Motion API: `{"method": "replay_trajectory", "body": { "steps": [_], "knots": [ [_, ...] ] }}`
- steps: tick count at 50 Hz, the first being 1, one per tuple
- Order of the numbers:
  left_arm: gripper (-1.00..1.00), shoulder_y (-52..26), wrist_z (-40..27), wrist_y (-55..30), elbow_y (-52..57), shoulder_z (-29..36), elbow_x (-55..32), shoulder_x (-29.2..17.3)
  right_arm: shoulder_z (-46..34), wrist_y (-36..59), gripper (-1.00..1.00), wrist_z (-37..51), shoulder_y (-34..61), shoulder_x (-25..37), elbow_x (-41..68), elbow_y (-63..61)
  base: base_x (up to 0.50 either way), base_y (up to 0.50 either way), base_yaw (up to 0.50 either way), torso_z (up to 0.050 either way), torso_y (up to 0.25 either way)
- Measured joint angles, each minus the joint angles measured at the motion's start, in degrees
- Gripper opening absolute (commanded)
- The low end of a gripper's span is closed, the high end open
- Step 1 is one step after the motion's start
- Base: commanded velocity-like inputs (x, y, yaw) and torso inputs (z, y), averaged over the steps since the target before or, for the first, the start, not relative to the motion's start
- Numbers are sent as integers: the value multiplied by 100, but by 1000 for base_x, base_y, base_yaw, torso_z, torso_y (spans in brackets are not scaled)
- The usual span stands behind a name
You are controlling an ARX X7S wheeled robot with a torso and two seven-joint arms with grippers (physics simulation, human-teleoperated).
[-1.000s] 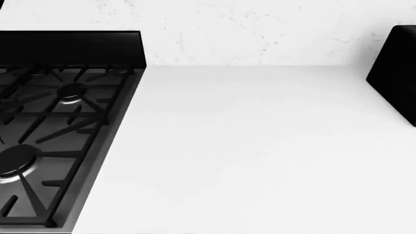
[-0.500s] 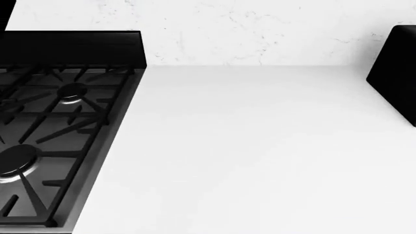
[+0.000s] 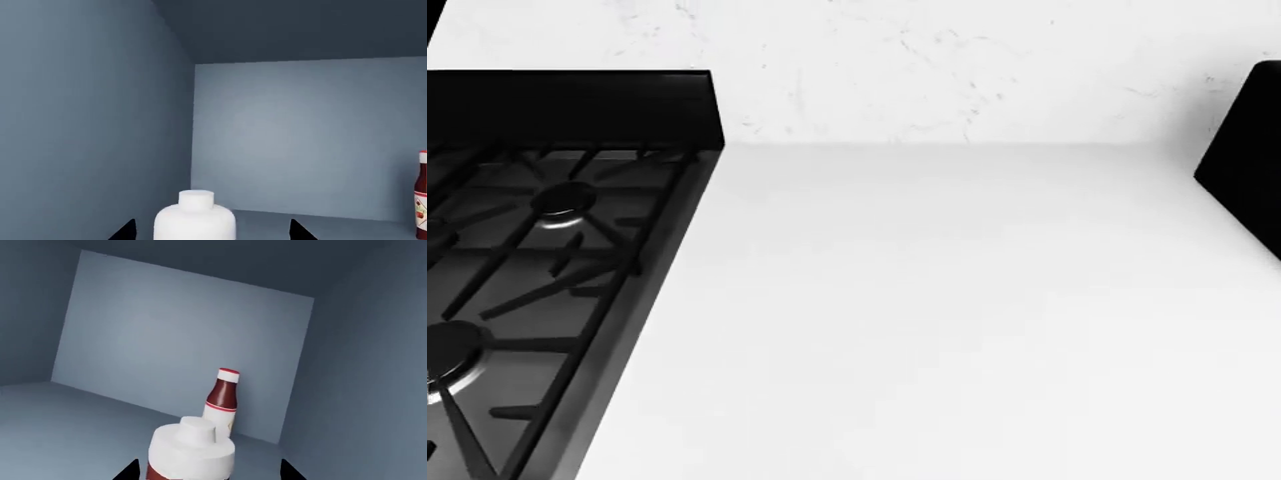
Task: Pick and place the shaker into the drawer. Then close the cabinet.
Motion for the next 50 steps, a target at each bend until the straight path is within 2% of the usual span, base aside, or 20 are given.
{"method": "replay_trajectory", "body": {
  "steps": [4,5,9,10,11,17,24,32,35,43,47,50],
  "knots": [
    [100,-135,-2371,-124,897,150,15,0,166,-16,100,0,-19,48,2,-1,375,1,0,0,0],
    [100,-144,-2333,-150,903,171,54,0,218,-24,100,-2,-32,54,-22,-6,0,0,0,0,0],
    [100,-105,-1371,-80,497,143,278,0,339,-14,100,-17,-45,62,-81,-1,3,0,0,0,0],
    [-100,-97,-1184,-68,419,128,324,0,361,-9,100,-14,-47,64,-84,1,0,0,0,0,0],
    [-100,-91,-1014,-57,349,112,366,0,379,-4,-100,-4,-49,68,-84,5,0,0,0,0,0],
    [-100,-62,-263,-23,65,11,578,0,329,39,-100,161,-84,60,39,-33,2,0,0,0,0],
    [-100,-53,228,44,-122,-33,580,0,298,-4,-100,251,-90,42,54,-13,4,0,-2,0,0],
    [-100,-154,510,363,-317,91,-375,-3,194,-453,-100,66,64,15,-214,185,1,0,-1,0,0],
    [-100,-240,611,432,-331,-429,-200,-5,385,-676,-100,-95,127,-36,-599,102,0,0,-1,0,0],
    [-100,-385,824,262,-106,-2851,1455,0,938,-1125,-100,-548,276,-227,-1491,-369,0,0,0,0,0],
    [-100,-427,894,212,-21,-3571,1954,0,1100,-1288,-100,-710,319,-299,-1746,-505,0,0,0,0,0],
    [-100,-430,936,208,-6,-3865,2136,-1,1177,-1388,-100,-798,322,-333,-1892,-532,-333,19,0,0,0]
  ]
}}
